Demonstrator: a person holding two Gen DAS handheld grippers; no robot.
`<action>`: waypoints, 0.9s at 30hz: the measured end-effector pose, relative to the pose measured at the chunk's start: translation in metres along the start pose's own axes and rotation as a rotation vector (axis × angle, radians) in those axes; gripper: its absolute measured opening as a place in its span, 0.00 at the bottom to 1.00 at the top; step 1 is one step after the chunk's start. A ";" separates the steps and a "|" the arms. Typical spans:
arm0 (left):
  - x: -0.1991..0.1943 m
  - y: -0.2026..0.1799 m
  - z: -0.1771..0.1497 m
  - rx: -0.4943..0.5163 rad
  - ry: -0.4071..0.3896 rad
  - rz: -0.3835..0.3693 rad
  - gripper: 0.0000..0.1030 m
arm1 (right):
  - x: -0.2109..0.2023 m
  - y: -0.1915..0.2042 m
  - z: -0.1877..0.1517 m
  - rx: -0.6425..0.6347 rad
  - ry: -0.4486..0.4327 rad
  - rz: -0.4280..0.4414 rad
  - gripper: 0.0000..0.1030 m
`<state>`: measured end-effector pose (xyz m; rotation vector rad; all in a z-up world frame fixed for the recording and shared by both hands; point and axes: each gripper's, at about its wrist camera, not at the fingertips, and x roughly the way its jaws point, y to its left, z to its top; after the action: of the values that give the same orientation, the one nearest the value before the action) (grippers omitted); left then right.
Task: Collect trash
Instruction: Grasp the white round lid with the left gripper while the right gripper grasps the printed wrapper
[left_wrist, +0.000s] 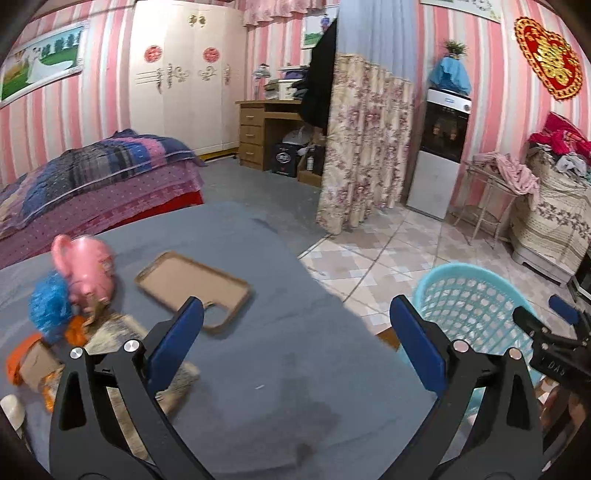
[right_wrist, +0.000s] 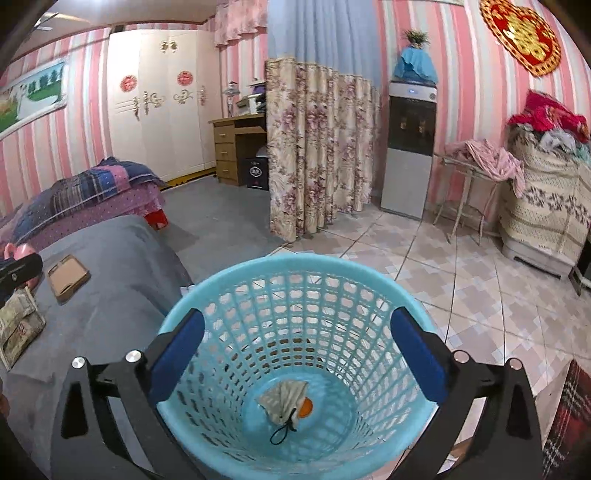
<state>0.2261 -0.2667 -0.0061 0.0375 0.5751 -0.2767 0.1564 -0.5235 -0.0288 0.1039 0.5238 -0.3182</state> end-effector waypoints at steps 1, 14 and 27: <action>-0.003 0.006 -0.002 -0.003 0.003 0.011 0.95 | -0.002 0.008 0.000 -0.010 -0.002 0.012 0.96; -0.073 0.144 -0.050 -0.119 0.058 0.230 0.95 | -0.022 0.094 -0.010 -0.061 -0.001 0.231 0.96; -0.112 0.255 -0.122 -0.270 0.190 0.349 0.95 | -0.022 0.175 -0.040 -0.154 0.092 0.325 0.96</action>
<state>0.1397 0.0199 -0.0590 -0.0974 0.7787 0.1465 0.1762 -0.3449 -0.0492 0.0532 0.6102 0.0452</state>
